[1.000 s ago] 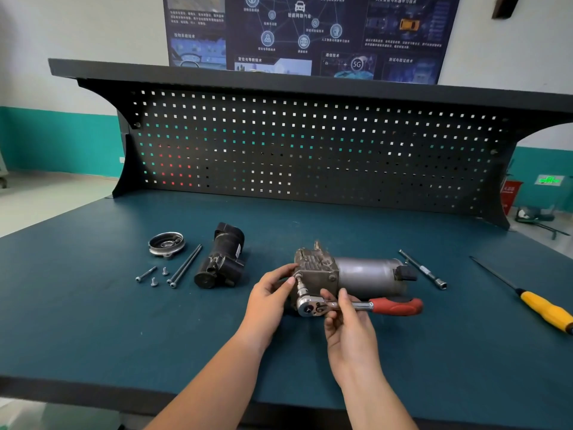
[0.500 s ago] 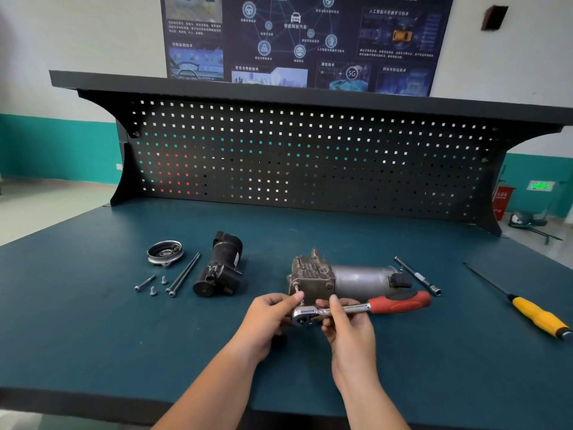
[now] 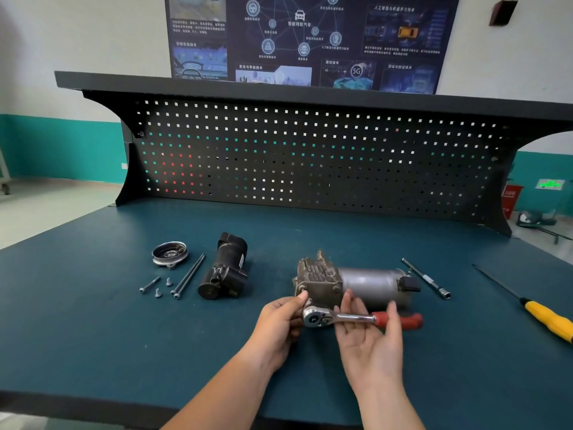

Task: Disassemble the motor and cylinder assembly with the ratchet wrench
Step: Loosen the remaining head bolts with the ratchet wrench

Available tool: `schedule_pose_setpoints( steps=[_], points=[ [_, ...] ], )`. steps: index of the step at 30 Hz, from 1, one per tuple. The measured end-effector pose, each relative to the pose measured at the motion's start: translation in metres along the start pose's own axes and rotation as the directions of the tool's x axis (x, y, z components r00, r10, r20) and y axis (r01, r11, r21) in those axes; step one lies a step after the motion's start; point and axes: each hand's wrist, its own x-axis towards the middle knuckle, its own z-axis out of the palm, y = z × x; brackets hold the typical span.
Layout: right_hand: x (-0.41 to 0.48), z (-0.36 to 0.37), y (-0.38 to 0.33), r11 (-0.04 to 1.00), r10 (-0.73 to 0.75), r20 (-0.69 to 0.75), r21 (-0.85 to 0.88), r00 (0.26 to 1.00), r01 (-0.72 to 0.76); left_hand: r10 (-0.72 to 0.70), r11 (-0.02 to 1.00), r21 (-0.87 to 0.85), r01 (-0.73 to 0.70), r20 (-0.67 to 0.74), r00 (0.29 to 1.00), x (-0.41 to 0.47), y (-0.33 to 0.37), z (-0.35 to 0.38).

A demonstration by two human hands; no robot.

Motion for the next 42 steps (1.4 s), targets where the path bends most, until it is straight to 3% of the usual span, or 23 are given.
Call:
schedule_pose_setpoints(
  steps=[3,7,11,15,21,27,32,34,36,39,42],
  points=[
    [-0.001,-0.001,0.007,0.994,-0.037,-0.059,0.104,0.998,0.043,-0.016,1.000,0.007,0.016,0.010,1.000,0.000,0.000,-0.001],
    [0.000,0.004,0.011,0.981,-0.188,-0.027,-0.055,0.982,0.186,-0.040,0.999,-0.036,0.041,0.016,0.999,-0.002,0.001,-0.002],
    [0.001,0.017,0.005,0.900,-0.332,0.129,-0.254,0.934,0.355,-0.067,0.996,-0.052,0.068,0.028,0.997,-0.001,0.003,-0.005],
    [0.002,0.040,0.001,0.696,-0.380,0.347,-0.504,0.857,0.512,-0.099,0.994,-0.043,0.100,0.028,0.995,-0.002,0.005,-0.005],
    [-0.002,0.079,0.012,0.399,-0.122,0.612,-0.690,0.781,0.604,-0.107,0.992,-0.060,0.110,0.049,0.993,-0.001,0.005,-0.006],
    [-0.005,0.093,0.041,-0.083,0.137,0.735,-0.660,0.664,0.747,-0.087,0.996,-0.031,0.088,0.018,0.996,-0.003,0.005,-0.005],
    [-0.004,0.093,0.062,-0.226,0.245,0.755,-0.565,0.608,0.793,-0.052,0.989,-0.134,0.068,0.118,0.992,-0.006,0.007,-0.005],
    [-0.002,0.092,0.067,-0.222,0.283,0.726,-0.586,0.627,0.779,-0.060,0.984,-0.158,0.082,0.140,0.988,-0.006,0.007,-0.006],
    [0.000,0.093,0.069,-0.138,0.267,0.729,-0.618,0.630,0.774,-0.066,0.984,-0.159,0.086,0.128,0.990,-0.005,0.008,-0.007],
    [0.000,0.095,0.063,0.106,0.145,0.752,-0.658,0.643,0.745,-0.067,0.989,-0.126,0.080,0.107,0.992,-0.004,0.008,-0.006],
    [0.001,0.092,0.048,0.396,0.031,0.704,-0.661,0.710,0.638,-0.092,0.991,-0.089,0.098,0.075,0.993,-0.005,0.008,-0.005]
  ],
)
